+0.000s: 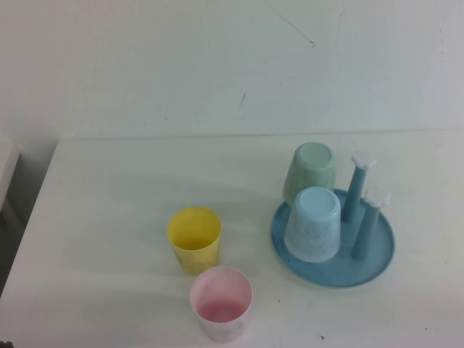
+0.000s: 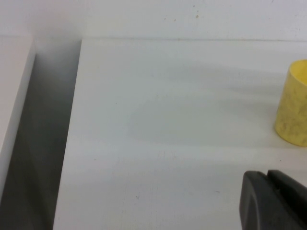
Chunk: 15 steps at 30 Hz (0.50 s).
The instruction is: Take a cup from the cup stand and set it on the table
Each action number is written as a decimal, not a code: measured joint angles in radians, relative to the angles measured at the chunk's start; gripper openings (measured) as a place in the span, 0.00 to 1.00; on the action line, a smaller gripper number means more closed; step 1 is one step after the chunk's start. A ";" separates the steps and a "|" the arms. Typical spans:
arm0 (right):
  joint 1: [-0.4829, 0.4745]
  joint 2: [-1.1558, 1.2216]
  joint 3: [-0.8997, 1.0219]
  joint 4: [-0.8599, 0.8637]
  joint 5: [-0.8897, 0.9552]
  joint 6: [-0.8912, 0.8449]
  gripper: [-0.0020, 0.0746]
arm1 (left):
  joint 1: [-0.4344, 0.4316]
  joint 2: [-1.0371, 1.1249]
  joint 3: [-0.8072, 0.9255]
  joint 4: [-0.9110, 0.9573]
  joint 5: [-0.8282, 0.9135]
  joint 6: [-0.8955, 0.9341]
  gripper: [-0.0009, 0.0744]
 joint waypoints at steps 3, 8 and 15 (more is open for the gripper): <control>0.000 0.000 0.000 -0.011 0.000 0.084 0.02 | 0.000 0.000 0.000 0.000 0.000 0.000 0.01; 0.000 0.000 0.000 -0.077 0.000 0.296 0.02 | 0.000 0.000 0.000 0.000 0.001 0.000 0.01; 0.000 0.000 0.000 -0.113 0.000 0.364 0.02 | 0.000 0.000 0.000 0.000 0.001 0.000 0.01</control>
